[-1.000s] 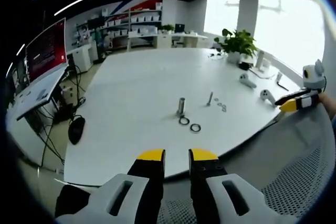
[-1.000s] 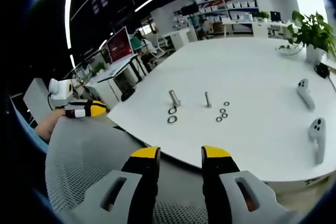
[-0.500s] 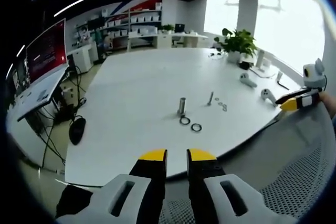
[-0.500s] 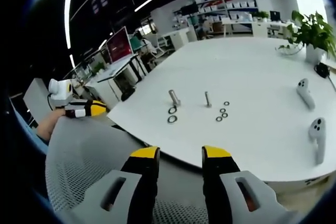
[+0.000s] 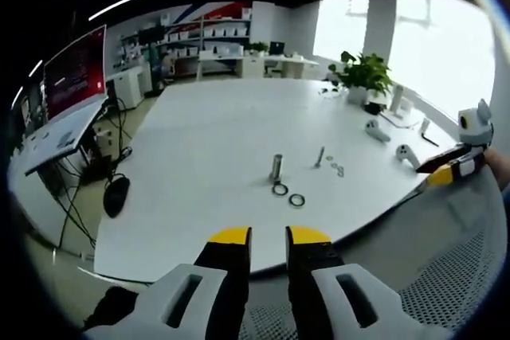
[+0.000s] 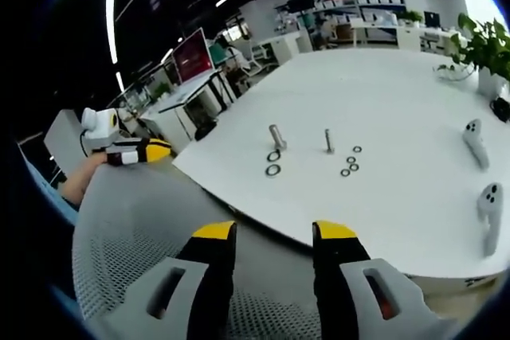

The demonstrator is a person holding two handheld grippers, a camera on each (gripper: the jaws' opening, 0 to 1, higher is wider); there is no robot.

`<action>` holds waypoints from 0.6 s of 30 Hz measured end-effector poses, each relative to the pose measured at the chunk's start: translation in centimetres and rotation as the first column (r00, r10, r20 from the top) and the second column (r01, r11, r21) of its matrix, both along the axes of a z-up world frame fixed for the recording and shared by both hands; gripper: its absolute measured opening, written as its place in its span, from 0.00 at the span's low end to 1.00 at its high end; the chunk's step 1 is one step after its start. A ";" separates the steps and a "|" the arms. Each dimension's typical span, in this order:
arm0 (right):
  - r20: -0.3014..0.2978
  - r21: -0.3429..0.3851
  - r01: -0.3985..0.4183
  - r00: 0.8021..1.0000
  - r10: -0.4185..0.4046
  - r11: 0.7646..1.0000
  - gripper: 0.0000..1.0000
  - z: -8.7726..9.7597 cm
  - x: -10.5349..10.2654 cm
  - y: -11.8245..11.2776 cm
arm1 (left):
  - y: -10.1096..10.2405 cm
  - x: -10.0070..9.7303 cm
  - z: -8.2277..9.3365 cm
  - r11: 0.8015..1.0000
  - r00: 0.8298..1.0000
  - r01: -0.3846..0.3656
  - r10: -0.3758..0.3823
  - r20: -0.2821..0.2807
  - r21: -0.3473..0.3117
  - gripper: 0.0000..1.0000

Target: Place the washer onto the threaded stud by aligning its center hole with the stud, sliding it down to the base, and recovering from edge contact or off-axis alignment until the washer reaches the visible bottom stop.

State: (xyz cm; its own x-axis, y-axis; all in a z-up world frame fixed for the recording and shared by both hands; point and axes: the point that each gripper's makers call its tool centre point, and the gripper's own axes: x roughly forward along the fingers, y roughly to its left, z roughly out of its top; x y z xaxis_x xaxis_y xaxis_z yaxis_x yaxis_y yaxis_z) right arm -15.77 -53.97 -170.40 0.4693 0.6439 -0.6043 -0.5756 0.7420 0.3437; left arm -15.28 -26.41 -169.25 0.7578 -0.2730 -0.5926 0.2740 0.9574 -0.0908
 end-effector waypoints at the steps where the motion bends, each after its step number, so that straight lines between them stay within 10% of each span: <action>1: -0.011 0.010 -0.013 1.000 0.013 1.000 0.46 0.0 -0.1 0.1 | 0.0 0.0 0.0 1.000 1.000 0.000 0.000 -0.001 0.001 0.15; 9: -0.060 -0.020 -0.234 0.971 0.233 0.972 0.41 -0.6 -0.8 0.7 | 0.0 -0.1 -0.1 1.000 1.000 0.000 0.000 -0.001 0.005 0.15; 12: 0.027 0.014 -0.262 0.965 0.261 0.965 0.33 0.5 1.2 0.7 | 0.0 0.0 0.0 1.000 1.000 -0.001 0.001 0.001 0.004 0.15; 18: -0.008 0.000 -0.228 0.974 0.228 0.974 0.33 -0.6 5.4 -0.7 | 0.1 0.0 -0.1 1.000 1.000 0.003 -0.003 -0.002 0.007 0.15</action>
State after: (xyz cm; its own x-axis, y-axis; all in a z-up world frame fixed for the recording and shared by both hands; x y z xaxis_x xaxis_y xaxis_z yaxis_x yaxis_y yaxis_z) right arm -10.38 -54.72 -170.98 0.3056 0.7329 -0.6079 -0.7266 0.5921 0.3486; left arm -15.30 -26.34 -169.36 0.7561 -0.2710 -0.5957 0.2768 0.9572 -0.0841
